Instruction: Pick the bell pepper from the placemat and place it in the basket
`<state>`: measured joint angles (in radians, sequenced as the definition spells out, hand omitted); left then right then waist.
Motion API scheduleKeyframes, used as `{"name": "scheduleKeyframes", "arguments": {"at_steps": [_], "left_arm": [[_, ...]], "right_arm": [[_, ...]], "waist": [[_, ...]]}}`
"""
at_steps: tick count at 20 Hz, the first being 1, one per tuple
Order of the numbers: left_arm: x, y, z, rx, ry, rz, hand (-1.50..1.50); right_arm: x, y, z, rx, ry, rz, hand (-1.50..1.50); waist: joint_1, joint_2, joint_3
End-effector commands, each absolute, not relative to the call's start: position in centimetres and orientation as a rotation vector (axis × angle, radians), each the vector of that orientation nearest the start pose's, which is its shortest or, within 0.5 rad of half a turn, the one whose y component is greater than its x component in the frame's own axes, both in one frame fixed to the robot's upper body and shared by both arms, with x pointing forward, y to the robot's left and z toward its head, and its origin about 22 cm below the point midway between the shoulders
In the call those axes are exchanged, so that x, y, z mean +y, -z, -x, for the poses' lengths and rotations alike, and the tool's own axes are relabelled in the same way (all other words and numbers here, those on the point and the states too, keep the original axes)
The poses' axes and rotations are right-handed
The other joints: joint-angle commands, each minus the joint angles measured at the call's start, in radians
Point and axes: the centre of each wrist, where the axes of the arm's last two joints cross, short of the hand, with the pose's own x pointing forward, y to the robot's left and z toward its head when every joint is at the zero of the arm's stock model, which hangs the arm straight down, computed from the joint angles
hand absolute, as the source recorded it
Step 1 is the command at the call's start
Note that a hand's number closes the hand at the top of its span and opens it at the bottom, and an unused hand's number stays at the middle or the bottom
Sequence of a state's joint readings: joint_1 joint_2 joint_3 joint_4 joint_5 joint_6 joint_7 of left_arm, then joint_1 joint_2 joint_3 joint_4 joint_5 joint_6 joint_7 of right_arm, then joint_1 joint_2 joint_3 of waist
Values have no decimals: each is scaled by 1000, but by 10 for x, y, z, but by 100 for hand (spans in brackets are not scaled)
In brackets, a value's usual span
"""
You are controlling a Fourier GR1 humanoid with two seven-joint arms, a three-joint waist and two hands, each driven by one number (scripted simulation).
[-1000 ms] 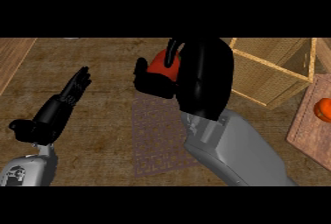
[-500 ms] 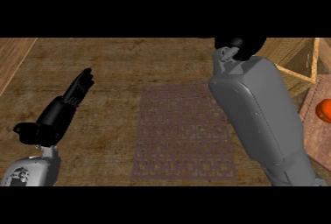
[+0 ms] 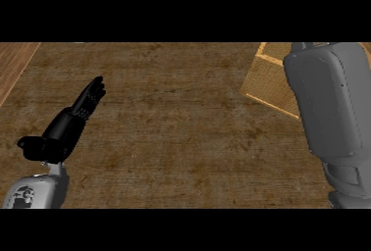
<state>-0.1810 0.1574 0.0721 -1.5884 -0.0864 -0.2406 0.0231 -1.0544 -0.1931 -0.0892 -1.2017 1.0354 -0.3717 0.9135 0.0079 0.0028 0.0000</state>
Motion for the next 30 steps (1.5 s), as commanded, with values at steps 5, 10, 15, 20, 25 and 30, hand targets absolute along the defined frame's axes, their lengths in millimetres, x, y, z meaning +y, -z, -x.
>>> {"name": "scheduleKeyframes", "arguments": {"at_steps": [5,10,15,20,25,30], "left_arm": [[262,-58,-286,-1690,385,-29,0],[259,-56,-265,-1696,382,-30,0],[261,-65,-275,-1692,388,-26,0],[256,-61,-279,-1689,395,-24,0],[252,-57,-280,-1692,388,-37,0],[265,-64,-291,-1691,389,-31,0]], "right_arm": [[-215,-198,-412,-1452,59,1171,150],[-243,-190,-427,-1471,106,1235,150],[-262,-175,-423,-1489,54,1309,150],[-272,-176,-429,-1561,319,1309,150],[-289,-160,-440,-1541,206,1306,-150],[-295,-179,-442,-1625,193,1281,-150]], "waist": [[-6,-1,0],[7,0,0],[4,-1,0],[13,3,1],[12,3,1],[4,0,0]]}}
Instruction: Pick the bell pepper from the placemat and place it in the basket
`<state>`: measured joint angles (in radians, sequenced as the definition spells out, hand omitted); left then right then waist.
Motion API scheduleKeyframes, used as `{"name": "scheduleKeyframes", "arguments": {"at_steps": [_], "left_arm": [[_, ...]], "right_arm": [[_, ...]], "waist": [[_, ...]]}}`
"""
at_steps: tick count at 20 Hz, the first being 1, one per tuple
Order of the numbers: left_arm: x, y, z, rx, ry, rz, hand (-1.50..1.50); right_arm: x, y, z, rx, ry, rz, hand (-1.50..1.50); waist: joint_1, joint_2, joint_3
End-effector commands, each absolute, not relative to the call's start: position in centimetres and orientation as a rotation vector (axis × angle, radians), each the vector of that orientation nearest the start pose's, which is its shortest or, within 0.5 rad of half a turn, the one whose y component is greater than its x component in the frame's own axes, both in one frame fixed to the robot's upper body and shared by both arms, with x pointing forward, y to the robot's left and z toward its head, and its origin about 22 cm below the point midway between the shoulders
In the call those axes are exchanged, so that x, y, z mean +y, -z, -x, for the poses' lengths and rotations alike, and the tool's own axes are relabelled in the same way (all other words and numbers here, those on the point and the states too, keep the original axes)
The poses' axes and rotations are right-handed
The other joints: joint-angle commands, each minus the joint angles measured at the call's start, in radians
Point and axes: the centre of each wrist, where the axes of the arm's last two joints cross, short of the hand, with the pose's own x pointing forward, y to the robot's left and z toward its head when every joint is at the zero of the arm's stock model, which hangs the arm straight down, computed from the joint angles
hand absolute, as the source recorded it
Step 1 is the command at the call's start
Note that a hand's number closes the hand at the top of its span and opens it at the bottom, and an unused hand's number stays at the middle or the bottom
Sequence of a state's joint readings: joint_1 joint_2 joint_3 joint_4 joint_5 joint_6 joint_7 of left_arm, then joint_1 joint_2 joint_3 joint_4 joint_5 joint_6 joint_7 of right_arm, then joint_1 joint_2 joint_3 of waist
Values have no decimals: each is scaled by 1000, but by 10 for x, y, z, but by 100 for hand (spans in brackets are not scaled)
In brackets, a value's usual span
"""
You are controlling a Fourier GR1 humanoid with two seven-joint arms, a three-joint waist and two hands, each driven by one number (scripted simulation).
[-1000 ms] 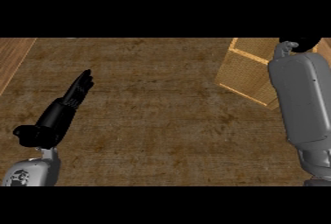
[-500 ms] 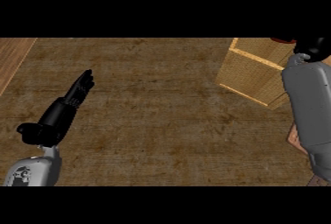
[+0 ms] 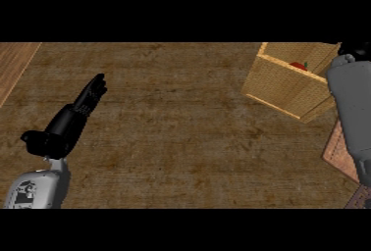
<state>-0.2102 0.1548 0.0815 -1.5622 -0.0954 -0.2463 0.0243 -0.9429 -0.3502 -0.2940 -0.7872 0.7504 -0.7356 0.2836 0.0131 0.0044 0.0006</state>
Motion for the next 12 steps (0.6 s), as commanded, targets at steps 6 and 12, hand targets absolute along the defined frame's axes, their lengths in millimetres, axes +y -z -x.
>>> {"name": "scheduleKeyframes", "arguments": {"at_steps": [6,12], "left_arm": [[268,-61,-272,-1681,386,-55,0],[259,-53,-283,-1682,364,-72,0]], "right_arm": [[-311,-190,-435,-1700,385,1175,-150],[-339,-214,-410,-1668,528,1013,-150]], "waist": [[-1,-2,0],[-37,-11,-1]]}}
